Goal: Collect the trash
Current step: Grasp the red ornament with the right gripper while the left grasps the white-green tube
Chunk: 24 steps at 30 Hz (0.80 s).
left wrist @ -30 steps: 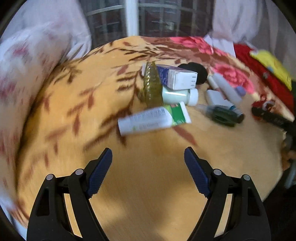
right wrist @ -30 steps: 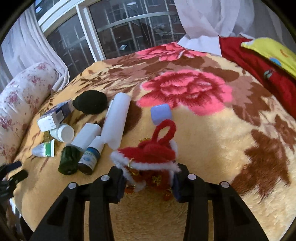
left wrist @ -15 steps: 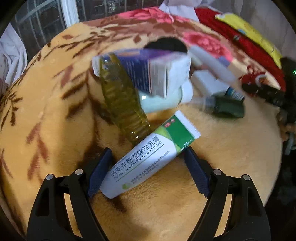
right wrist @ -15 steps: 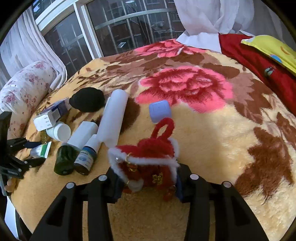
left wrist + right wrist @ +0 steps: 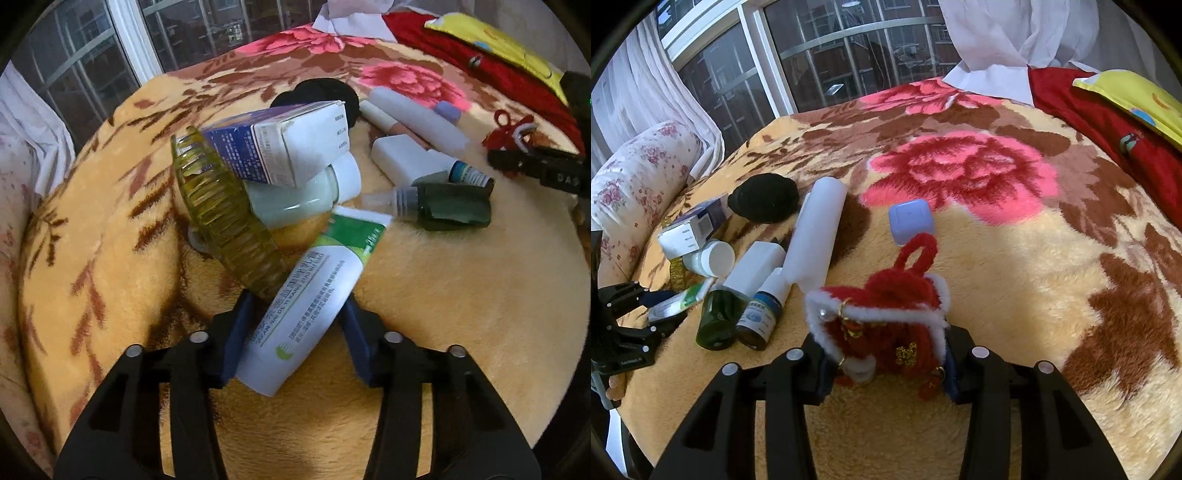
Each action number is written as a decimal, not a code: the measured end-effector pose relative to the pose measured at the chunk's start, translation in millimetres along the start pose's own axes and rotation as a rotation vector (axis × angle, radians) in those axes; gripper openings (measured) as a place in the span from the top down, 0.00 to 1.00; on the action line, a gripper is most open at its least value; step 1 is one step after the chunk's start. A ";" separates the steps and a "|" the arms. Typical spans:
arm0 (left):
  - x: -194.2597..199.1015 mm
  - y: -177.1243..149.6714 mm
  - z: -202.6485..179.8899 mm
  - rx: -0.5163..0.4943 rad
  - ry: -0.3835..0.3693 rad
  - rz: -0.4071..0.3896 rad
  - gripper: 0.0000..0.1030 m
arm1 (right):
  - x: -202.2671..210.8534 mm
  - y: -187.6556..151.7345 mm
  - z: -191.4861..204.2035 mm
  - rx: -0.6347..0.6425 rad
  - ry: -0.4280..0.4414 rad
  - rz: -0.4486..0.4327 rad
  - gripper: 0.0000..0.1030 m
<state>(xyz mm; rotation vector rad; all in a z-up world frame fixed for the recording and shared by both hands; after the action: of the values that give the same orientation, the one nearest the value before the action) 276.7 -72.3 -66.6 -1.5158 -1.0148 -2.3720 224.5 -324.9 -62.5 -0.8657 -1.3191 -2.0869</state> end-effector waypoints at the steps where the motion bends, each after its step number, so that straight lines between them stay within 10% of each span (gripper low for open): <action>1: 0.6 1.3 -1.5 -0.009 0.023 0.005 0.48 | 0.3 -0.1 -0.1 0.002 -0.001 -0.001 0.57; 14: -5.8 17.9 -34.1 -0.079 0.232 0.066 0.70 | 1.2 -2.1 -1.3 -0.011 0.016 -0.008 0.57; 24: 37.6 1.4 -48.6 0.137 0.267 -0.009 0.80 | 23.6 -6.0 -1.0 -0.044 0.051 -0.051 0.61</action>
<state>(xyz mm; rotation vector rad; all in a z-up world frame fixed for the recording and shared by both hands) 223.0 -94.6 -46.7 -1.1146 -1.0931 -2.3737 204.4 -325.5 -48.6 -0.7990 -1.2856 -2.1697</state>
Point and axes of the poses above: each gripper's, at about its wrist camera, not at the fingertips, and x roughly against the way its jaws point, z to its left, y to its top, the point moved 1 cm from there along -x, roughly the way its jaws point, and after that the axes turned 13 degrees about -x, right-handed, at the moved point
